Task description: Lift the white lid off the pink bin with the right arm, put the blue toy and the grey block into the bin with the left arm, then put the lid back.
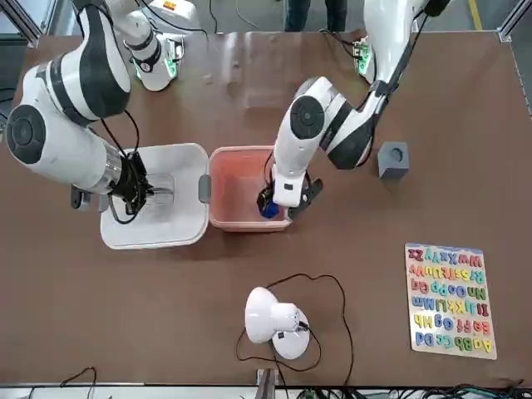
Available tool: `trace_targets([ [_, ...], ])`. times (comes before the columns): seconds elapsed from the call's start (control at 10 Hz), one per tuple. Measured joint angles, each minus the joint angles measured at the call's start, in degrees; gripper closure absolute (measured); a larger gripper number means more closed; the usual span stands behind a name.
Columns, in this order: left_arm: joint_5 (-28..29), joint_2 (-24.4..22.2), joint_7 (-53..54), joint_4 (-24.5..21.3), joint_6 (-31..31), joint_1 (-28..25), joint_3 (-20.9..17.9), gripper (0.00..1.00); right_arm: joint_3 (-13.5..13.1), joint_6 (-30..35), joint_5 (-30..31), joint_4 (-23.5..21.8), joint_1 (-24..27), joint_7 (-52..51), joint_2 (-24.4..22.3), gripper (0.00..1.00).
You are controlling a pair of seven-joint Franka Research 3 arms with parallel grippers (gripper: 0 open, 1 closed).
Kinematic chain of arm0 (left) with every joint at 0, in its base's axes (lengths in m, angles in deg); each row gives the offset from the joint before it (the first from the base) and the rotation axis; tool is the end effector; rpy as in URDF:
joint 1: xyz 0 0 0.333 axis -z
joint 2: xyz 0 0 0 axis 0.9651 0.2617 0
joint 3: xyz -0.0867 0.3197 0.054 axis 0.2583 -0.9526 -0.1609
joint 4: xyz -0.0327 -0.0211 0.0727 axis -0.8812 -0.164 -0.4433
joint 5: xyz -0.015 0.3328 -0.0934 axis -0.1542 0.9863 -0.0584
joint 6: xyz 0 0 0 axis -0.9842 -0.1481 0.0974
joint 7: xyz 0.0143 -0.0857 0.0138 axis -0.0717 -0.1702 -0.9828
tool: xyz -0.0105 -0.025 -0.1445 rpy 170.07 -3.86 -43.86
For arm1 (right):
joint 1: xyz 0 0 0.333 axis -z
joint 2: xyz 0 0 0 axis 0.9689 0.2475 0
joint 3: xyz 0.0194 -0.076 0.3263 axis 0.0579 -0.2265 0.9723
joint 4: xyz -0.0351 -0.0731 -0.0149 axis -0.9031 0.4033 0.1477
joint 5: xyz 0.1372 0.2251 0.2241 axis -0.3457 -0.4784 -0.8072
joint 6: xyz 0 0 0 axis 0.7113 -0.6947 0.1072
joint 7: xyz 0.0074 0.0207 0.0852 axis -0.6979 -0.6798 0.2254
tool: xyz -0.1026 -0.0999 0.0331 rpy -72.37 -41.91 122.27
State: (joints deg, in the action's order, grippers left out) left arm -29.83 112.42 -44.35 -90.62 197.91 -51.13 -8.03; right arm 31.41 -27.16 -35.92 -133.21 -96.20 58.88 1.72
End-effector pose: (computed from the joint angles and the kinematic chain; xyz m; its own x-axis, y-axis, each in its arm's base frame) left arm 0.5436 -0.4266 0.4251 0.7521 0.6493 -0.1131 0.6590 -0.7395 0.1374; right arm 0.5582 0.1621 0.4874 0.0239 -0.9917 -0.1265 -0.9860 -0.0443 0.1610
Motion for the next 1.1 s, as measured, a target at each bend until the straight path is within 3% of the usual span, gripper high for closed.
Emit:
trace_targets([
  [0.3, 1.3, -7.3, 13.0, -0.3, -12.7, -11.4, -0.4, 0.07, 0.0, 0.0, 0.0, 0.0, 0.0, 0.0, 0.0, 0.93],
  [0.5, 1.8, -10.6, 21.4, -4.5, -13.0, -19.4, -0.4, 0.00, 0.0, 0.0, 0.0, 0.0, 0.1, 0.0, 0.0, 0.93],
  [0.7, 1.8, -17.2, 29.6, -15.2, -8.4, -24.7, -0.4, 0.00, 0.0, 0.0, 0.1, -0.1, 0.1, 0.0, 0.0, 0.93],
  [0.9, 1.8, -24.3, 37.4, -27.6, -4.0, -25.5, -2.3, 0.00, 0.0, 0.0, 0.1, -0.1, 0.1, 0.0, 0.0, 0.93],
  [1.1, 1.8, -28.6, 45.5, -36.5, -2.7, -25.4, -4.5, 0.00, 0.0, 0.0, 0.1, -0.1, 0.1, 0.0, 0.0, 0.93],
])
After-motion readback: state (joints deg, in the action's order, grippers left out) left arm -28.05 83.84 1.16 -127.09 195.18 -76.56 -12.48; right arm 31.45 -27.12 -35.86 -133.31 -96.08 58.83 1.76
